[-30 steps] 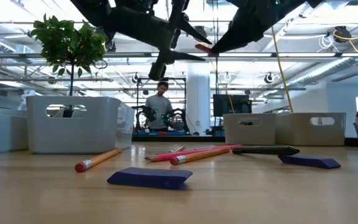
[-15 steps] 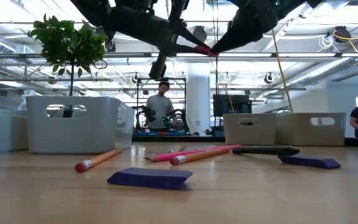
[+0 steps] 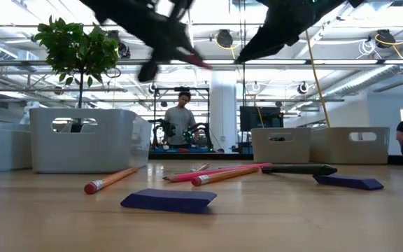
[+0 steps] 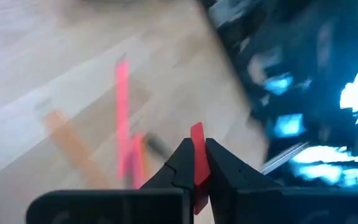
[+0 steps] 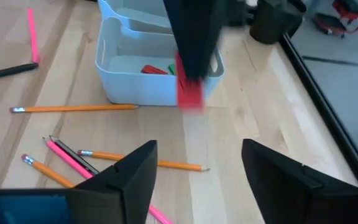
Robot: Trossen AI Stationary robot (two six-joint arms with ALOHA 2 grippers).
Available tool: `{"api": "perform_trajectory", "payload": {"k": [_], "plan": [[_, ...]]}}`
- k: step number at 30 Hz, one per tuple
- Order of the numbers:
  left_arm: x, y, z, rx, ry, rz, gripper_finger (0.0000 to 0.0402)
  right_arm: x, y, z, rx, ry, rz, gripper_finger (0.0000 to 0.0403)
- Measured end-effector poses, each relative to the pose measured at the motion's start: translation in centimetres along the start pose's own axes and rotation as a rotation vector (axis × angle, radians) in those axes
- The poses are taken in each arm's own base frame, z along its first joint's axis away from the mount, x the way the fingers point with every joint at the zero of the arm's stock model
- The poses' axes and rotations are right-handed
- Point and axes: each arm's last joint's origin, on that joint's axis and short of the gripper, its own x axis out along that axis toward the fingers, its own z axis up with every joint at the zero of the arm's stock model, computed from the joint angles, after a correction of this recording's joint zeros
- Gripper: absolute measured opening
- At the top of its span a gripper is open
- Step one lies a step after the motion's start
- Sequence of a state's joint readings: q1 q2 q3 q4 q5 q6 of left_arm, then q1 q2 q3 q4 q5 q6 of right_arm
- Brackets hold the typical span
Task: Sort crayons/erasers/pens/pencils in bins
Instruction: Put the red eraser into the bottom right gray bin
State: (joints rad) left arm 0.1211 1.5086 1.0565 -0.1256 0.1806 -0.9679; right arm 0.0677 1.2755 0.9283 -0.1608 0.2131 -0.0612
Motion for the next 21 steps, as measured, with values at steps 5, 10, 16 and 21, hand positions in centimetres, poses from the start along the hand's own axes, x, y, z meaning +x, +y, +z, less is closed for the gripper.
{"api": "perform_trajectory", "payload": {"k": [5,10,16,21], "plan": [[-5.1,0.3,-2.0,0.026,0.126,0.196,0.0022,0.0,0.0,-0.2,0.034,0.020,0.001,0.0239],[-8.7,2.1,-4.0,0.006,0.311,0.442,0.0023,0.0,0.0,-0.2,0.034,0.025,0.001,0.0233],[-8.1,3.3,-4.5,0.019,0.373,0.501,0.0024,0.0,0.0,-0.4,0.026,0.036,0.002,0.0231],[-4.9,5.1,-5.5,-0.022,0.423,0.545,0.0025,0.0,0.1,-0.5,0.010,0.052,0.011,0.0231]]}}
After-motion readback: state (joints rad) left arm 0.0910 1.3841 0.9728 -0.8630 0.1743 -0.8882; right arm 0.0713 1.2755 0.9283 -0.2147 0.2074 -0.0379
